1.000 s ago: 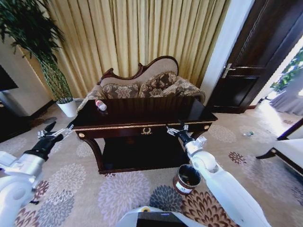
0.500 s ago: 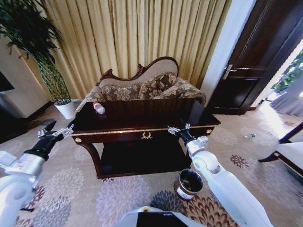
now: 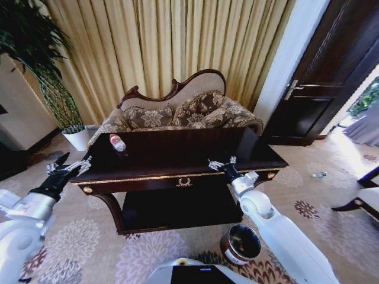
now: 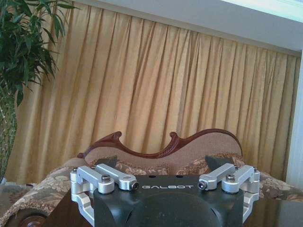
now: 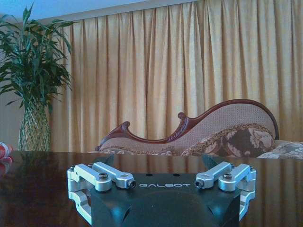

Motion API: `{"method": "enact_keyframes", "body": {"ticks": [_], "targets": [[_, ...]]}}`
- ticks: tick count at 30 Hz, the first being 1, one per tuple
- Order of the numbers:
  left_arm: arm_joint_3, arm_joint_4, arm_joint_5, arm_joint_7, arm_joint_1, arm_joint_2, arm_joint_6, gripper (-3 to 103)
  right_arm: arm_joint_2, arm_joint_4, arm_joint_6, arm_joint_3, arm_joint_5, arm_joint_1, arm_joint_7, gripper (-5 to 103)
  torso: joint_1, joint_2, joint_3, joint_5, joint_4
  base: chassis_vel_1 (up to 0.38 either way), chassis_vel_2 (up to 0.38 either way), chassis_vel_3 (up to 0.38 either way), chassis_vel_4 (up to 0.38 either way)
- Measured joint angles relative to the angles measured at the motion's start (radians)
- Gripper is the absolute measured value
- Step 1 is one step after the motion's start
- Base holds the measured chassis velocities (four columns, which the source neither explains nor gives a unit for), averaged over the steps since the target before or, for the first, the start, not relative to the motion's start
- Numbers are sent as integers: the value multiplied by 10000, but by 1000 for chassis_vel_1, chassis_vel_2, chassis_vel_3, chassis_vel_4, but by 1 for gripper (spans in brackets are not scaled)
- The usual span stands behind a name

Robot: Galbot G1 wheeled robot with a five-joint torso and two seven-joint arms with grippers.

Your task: Move to the front of the table and place the trash on the table into the trash bin.

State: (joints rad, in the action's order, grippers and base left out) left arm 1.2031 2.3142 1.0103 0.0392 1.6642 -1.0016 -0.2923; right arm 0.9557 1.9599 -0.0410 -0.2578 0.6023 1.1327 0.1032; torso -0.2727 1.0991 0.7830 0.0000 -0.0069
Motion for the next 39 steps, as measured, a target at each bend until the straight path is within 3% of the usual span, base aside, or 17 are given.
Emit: {"method": "enact_keyframes", "body": {"ticks": [17, 21, 29, 33, 39], "targets": [[-34, 0, 29, -67, -41, 1, -81, 100, 50, 3, 152, 101, -10, 73, -121, 100, -12, -8, 6, -1, -1, -111, 107, 106, -113], [-45, 52, 297, -804, -211, 127, -415, 100, 39, 9, 174, 197, -7, 73, -122, 100, -2, -2, 1, 0, 1, 0, 0, 0, 0], [-99, -594, 1055, -1652, -801, 837, -824, 100, -8, 258, 86, 292, 62, 210, -119, 100, -1, -1, 2, 0, -1, 0, 0, 0, 0], [-386, -1102, 1792, -3366, -1675, 1716, -1779, 100, -103, 357, -14, 299, 76, 229, -76, 100, -6, -3, 3, -3, -3, 0, 0, 0, 0], [-466, -1365, 2611, -3882, -2094, 2659, -2665, 100, -165, 539, -220, 319, 141, 273, -60, 100, -4, -3, 3, 0, -1, 0, 0, 0, 0]]}}
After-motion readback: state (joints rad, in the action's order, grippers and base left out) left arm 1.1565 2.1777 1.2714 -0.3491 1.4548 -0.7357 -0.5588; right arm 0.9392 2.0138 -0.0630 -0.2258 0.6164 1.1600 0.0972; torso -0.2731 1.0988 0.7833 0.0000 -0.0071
